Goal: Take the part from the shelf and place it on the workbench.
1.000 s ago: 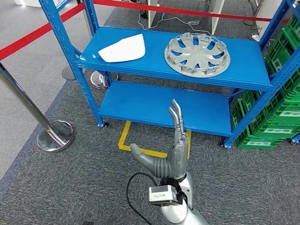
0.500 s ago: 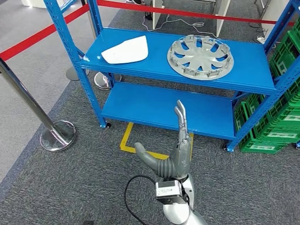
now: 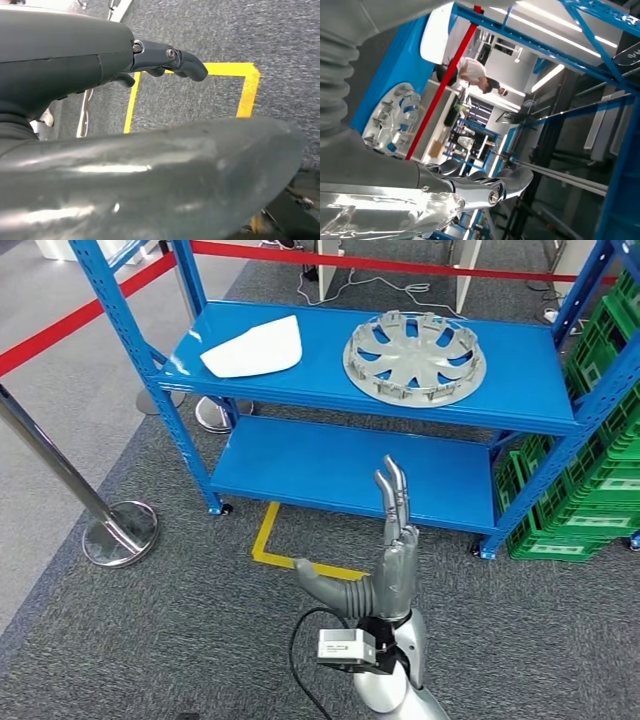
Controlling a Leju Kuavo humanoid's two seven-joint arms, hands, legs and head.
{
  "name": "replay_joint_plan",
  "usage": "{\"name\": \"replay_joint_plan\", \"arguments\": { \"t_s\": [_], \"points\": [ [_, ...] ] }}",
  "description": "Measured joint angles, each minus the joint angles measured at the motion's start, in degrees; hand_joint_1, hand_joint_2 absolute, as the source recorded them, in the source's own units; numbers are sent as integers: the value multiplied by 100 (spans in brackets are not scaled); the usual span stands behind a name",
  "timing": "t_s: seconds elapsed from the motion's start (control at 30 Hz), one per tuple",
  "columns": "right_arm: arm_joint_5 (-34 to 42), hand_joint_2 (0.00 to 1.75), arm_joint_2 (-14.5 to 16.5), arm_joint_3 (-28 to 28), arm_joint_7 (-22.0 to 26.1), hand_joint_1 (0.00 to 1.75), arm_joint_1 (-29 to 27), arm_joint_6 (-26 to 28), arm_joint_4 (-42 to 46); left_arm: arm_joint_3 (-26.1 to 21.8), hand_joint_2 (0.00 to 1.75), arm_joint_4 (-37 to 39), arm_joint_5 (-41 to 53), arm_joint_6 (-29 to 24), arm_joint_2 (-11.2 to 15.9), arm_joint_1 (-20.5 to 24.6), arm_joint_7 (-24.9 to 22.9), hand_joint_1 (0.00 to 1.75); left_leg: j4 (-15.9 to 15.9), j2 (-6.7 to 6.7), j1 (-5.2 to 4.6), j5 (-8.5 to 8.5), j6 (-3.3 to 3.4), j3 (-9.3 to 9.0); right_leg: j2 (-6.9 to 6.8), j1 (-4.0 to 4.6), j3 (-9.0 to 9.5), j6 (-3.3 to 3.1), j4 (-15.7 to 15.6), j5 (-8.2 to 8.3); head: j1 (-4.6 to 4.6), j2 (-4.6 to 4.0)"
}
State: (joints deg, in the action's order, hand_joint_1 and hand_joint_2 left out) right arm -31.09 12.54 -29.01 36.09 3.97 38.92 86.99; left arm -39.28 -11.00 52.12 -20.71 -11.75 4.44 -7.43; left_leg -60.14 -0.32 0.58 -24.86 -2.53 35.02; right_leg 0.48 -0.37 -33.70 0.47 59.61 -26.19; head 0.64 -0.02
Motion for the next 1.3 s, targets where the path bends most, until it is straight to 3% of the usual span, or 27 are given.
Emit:
{"name": "replay_joint_plan", "arguments": {
  "t_s": [0.07, 0.17, 0.23, 0.3, 0.33, 0.37, 0.4, 0.47, 0.53, 0.63, 0.7, 0.8, 0.83, 0.87, 0.9, 0.97, 1.03, 1.13, 1.2, 1.23, 1.3],
  "points": [
    [116, 0, 3, 23, -202, 0, 11, 1, -45, -20, 0, -1, -34, -4, -15, 18, 17, 0, 292, 5, -11, 24, 38, -122, 3, 23, -13, 65, -4, -3, 2, 0],
    [101, 0, 1, 20, -410, 0, 44, 1, -129, -99, 0, -3, -127, -14, -26, 14, 114, 0, 338, -11, -5, 36, 137, -134, -8, 5, -36, 158, 35, -56, 21, 1],
    [127, 0, -4, 17, -430, 0, 52, 2, -157, -168, 0, -9, -231, -50, -30, 16, 304, 0, 357, -12, 5, 46, 196, -150, -11, 0, -253, 197, 507, -333, 47, 1],
    [225, 0, -11, 14, -428, 0, 47, 3, -176, -266, 0, -14, -385, -72, -35, 19, 634, 0, 355, -12, -8, 39, 223, -152, -11, 2, -618, 211, 1256, -658, 62, 1],
    [276, 0, -14, 14, -430, 0, 40, 3, -183, -331, 0, -15, -471, -62, -37, 19, 809, 0, 354, -12, -13, 36, 229, -156, -11, 2, -747, 213, 1496, -711, 62, 1],
    [300, 0, -17, 13, -421, 0, 31, 4, -188, -397, 0, -16, -554, -45, -38, 19, 992, 0, 353, -13, -16, 31, 231, -164, -11, 3, -783, 211, 1537, -656, 64, 1],
    [283, 0, -19, 12, -387, 0, 20, 4, -189, -463, 0, -17, -637, -18, -42, 18, 1196, 0, 352, -15, -17, 23, 230, -178, -11, 2, -708, 203, 1353, -500, 64, 1],
    [149, 0, -21, 24, -239, 0, -9, 6, -175, -587, 0, -20, -812, 97, -57, 19, 1678, 0, 346, -26, -21, -2, 204, -210, -11, -1, -351, 184, 599, -118, 65, 0],
    [9, 0, -20, 59, -75, 0, -53, 7, -146, -719, 0, -22, -965, 334, -70, 26, 2192, 0, 326, -41, -39, -21, 149, -216, 3, 2, -93, 148, 80, 46, 58, 0],
    [-58, 0, -19, 141, 41, 0, -143, 8, -86, -861, 0, -24, -1074, 691, -74, 31, 2785, 0, 335, -41, -35, -19, 56, -210, 23, 14, -63, 58, -4, 55, 52, 0],
    [-79, 0, -17, 173, 68, 0, -175, 8, -48, -913, 0, -26, -1099, 782, -75, 34, 2942, 0, 170, -33, -26, -154, -10, -136, 19, -6, -57, -4, -22, 70, 37, 0],
    [-90, 0, -17, 203, 77, 0, -206, 8, -20, -984, 0, -27, -1116, 817, -73, 28, 2974, 0, -849, -26, -16, -670, -79, 349, 6, -19, -55, -53, -30, 69, 9, 0],
    [-90, 0, -17, 214, 77, 0, -216, 8, -19, -995, 0, -28, -1124, 833, -72, 21, 2985, 0, -1149, -26, -13, -760, -89, 499, 5, -19, -55, -56, -29, 68, 10, 0],
    [-89, 0, -17, 222, 82, 0, -225, 8, -19, -1004, 0, -28, -1153, 884, -70, 14, 3018, 0, -1266, -26, -12, -742, -92, 566, 6, -20, -55, -56, -29, 67, 9, 0],
    [-90, 0, -17, 229, 90, 0, -233, 8, -17, -1022, 0, -29, -1204, 978, -70, 12, 3080, 0, -1166, -25, -9, -618, -90, 526, 9, -22, -52, -54, -28, 66, 9, 0],
    [-94, 0, -16, 252, 108, 0, -245, 8, -12, -1102, 0, -29, -1370, 1285, -68, 18, 3251, 0, -490, -14, -2, -228, -80, 190, 14, -27, -39, -33, -27, 60, 8, 0],
    [-106, 0, -15, 281, 110, 0, -271, 8, 11, -1220, 0, -30, -1551, 1637, -72, 36, 3433, 0, 146, -12, -4, -30, -38, -123, 19, -4, -43, 24, -15, 47, 2, 0],
    [-125, 0, -15, 315, 86, 0, -306, 8, 36, -1403, 0, -30, -1821, 2123, -76, 36, 3778, 0, 324, -24, -16, -30, 77, -192, 20, 10, -47, 120, -46, 54, 11, 1],
    [-69, 0, -20, 320, 36, 0, -316, 8, 40, -1537, 0, -31, -1949, 2313, -76, 29, 3969, 0, 341, -18, -7, -18, 154, -201, 10, -1, -105, 177, 82, -55, 28, 1],
    [-2, 0, -27, 318, -2, 0, -320, 8, 44, -1585, 0, -32, -1973, 2365, -76, 28, 4038, 0, 349, -15, -2, -11, 186, -206, 3, -4, -206, 196, 303, -192, 38, 1],
    [143, 0, -46, 314, -72, 0, -348, 9, 51, -1656, 0, -36, -1983, 2473, -74, 24, 4179, 0, 348, -13, -10, -16, 224, -206, -4, -3, -542, 214, 1029, -550, 61, 1]
  ]
}}
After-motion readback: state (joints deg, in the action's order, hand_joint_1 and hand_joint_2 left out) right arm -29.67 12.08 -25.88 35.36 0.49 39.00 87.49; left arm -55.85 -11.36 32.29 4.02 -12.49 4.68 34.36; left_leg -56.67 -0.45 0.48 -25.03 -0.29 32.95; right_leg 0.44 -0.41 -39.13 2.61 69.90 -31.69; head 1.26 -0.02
